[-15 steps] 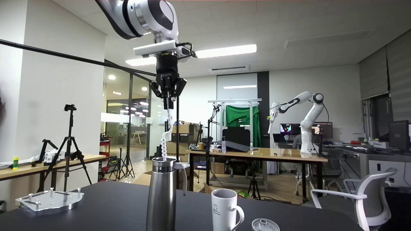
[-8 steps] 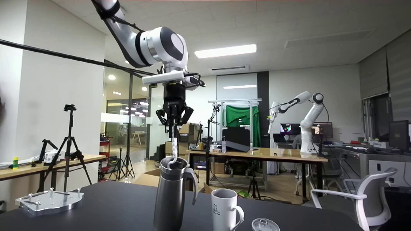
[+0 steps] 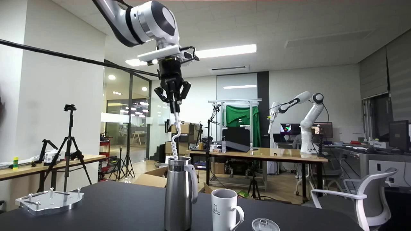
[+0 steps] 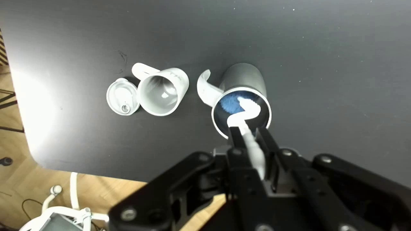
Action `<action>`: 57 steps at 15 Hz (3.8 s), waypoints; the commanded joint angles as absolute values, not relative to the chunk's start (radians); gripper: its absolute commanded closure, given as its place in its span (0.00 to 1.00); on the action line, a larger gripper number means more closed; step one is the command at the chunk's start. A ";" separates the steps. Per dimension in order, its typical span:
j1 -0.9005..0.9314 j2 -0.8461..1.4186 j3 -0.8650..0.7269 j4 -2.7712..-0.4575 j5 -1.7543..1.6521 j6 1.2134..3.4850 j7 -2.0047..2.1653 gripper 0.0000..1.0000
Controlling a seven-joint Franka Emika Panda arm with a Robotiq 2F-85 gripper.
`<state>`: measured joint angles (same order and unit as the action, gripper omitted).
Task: Move the brush inside the flask up and down
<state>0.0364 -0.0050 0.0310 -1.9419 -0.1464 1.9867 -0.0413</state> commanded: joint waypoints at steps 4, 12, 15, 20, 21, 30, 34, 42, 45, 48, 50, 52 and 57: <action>0.035 -0.030 0.035 -1.918 -0.170 1.970 -0.010 0.96; 0.029 0.105 0.026 -1.936 -0.163 1.999 0.000 0.96; 0.034 0.089 0.028 -1.923 -0.164 1.974 -0.007 0.96; 0.039 0.019 0.032 -1.876 -0.188 1.932 -0.002 0.96; 0.037 0.010 0.031 -1.865 -0.185 1.930 -0.003 0.96; -0.015 0.135 -0.010 -1.855 -0.046 1.987 -0.023 0.96; -0.017 0.183 -0.011 -1.861 -0.037 1.993 -0.020 0.96; -0.006 0.071 -0.011 -1.784 -0.086 1.891 -0.011 0.96; -0.019 0.104 -0.018 -1.798 -0.053 1.938 -0.019 0.96; -0.023 0.173 -0.020 -1.814 -0.051 1.950 -0.008 0.96; -0.019 0.222 -0.022 -1.808 -0.067 1.940 0.006 0.96; -0.012 0.249 -0.024 -1.786 -0.086 1.907 0.019 0.96; 0.016 0.194 -0.022 -1.709 -0.182 1.784 0.050 0.96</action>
<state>-0.0055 0.2362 -0.0176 -1.7677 -0.1240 1.8769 0.0018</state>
